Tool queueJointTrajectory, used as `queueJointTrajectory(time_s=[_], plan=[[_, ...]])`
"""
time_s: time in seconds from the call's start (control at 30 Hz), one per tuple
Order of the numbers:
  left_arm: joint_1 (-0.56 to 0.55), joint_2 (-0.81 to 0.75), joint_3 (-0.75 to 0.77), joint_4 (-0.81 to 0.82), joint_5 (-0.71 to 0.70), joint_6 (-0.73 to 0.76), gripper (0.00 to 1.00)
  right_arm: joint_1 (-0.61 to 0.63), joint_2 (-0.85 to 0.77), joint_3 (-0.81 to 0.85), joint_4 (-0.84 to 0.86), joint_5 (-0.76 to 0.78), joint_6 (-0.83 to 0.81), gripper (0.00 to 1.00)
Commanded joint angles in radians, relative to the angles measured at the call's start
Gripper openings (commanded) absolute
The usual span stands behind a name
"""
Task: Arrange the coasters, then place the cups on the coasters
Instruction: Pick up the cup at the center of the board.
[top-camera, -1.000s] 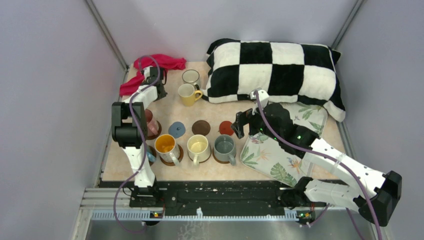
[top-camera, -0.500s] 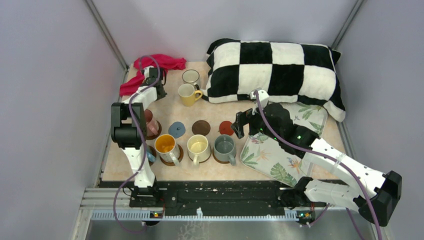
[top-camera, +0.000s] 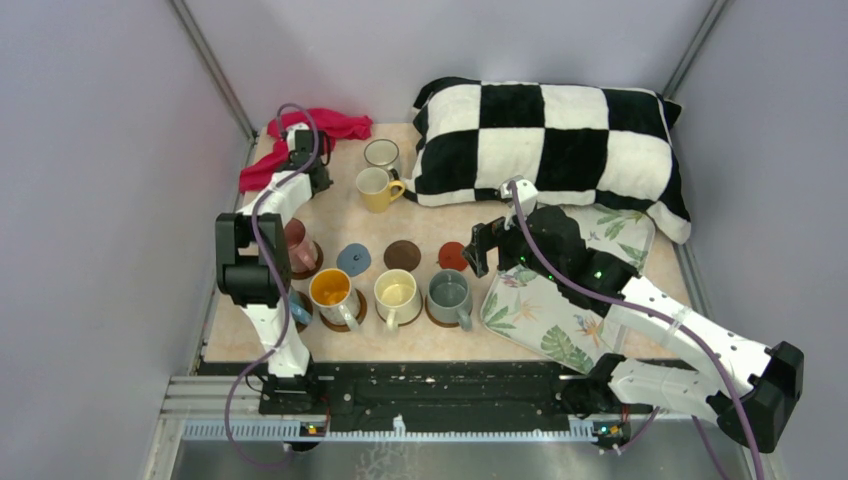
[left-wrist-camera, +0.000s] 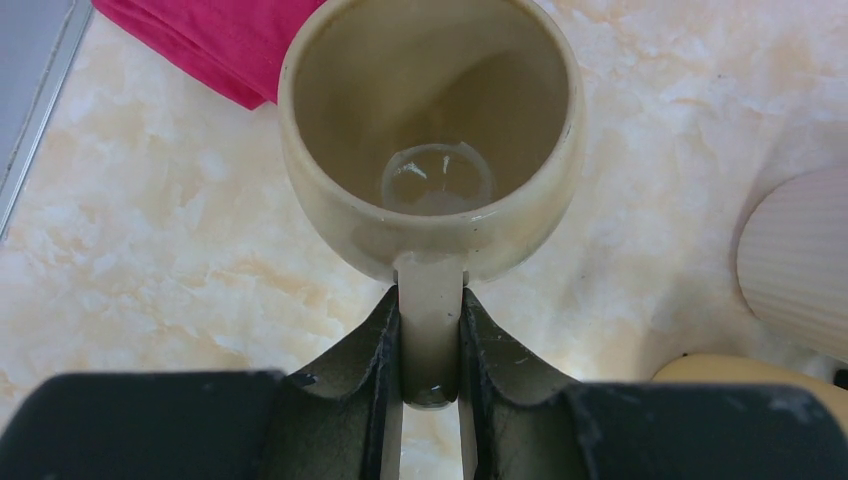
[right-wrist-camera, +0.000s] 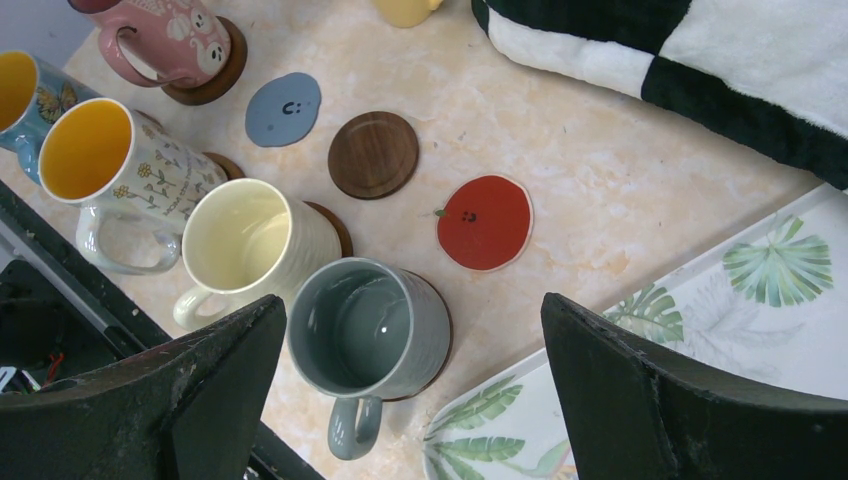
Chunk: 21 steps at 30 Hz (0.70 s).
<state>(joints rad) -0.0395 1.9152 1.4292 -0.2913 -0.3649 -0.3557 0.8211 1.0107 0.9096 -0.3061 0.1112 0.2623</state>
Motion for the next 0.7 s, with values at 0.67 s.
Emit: queueJointTrajectory(time_s=[0.67], plan=[[-0.076,-0.227,-0.105,0.164,-0.108,-0.012,0.00,-0.010,-0.001,0.013,0.032,0.008,-0.004,0.99]])
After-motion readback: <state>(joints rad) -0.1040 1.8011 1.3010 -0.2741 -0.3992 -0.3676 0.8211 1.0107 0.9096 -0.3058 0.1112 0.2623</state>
